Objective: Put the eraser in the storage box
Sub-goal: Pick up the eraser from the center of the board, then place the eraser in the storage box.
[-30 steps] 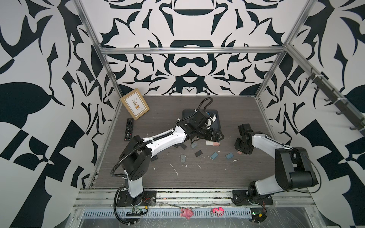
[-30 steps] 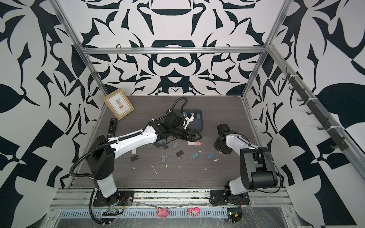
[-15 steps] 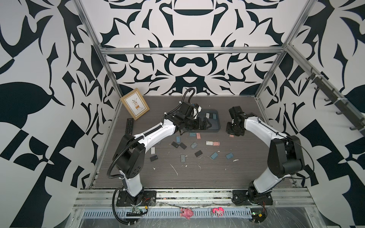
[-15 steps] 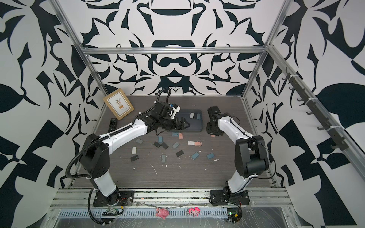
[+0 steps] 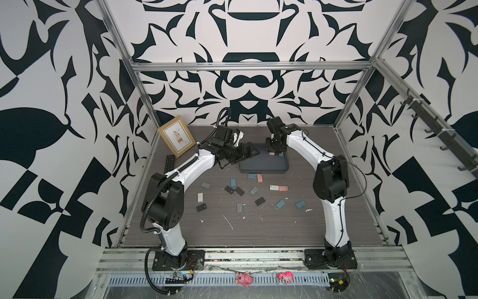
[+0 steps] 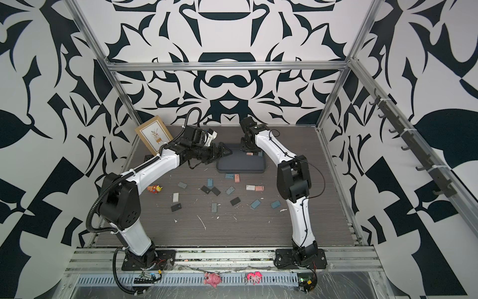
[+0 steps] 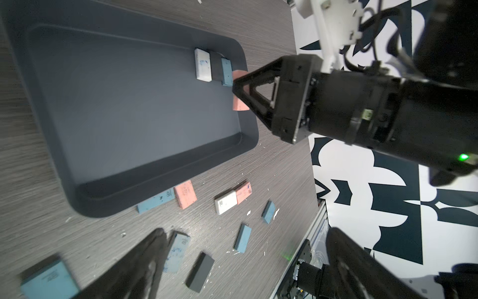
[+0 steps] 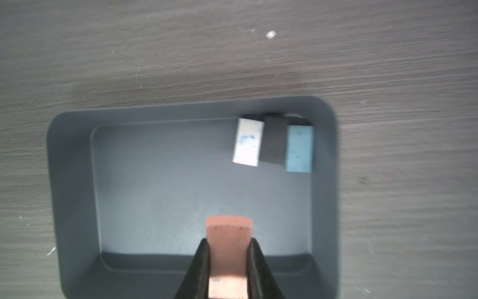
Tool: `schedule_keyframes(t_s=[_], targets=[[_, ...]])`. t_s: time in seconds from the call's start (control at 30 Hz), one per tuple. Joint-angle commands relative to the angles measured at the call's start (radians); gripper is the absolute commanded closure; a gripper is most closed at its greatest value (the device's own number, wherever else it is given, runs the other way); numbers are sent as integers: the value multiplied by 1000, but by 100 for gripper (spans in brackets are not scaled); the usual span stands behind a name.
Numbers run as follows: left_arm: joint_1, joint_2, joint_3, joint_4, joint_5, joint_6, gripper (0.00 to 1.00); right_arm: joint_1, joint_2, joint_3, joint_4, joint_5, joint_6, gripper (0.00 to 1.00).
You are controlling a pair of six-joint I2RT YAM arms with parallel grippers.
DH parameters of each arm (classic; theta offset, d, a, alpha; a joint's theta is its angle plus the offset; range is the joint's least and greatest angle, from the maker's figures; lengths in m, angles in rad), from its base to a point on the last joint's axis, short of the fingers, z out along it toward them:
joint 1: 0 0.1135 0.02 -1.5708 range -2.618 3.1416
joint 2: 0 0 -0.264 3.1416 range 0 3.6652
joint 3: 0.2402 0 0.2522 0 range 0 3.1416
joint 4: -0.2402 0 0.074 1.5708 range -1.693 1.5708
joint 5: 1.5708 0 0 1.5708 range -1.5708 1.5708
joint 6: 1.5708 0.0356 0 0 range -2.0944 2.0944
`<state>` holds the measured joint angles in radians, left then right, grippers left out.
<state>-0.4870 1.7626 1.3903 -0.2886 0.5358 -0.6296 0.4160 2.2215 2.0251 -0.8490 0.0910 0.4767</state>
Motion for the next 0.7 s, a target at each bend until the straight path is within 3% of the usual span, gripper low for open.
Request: schedule_keyframes(t_s=[0.0, 0.67], targets=[[10, -15, -35, 5, 29, 4, 1, 7, 66, 115, -56, -22, 41, 79], [13, -5, -63, 32, 55, -19, 1, -4, 324, 397, -66, -34, 66, 79]])
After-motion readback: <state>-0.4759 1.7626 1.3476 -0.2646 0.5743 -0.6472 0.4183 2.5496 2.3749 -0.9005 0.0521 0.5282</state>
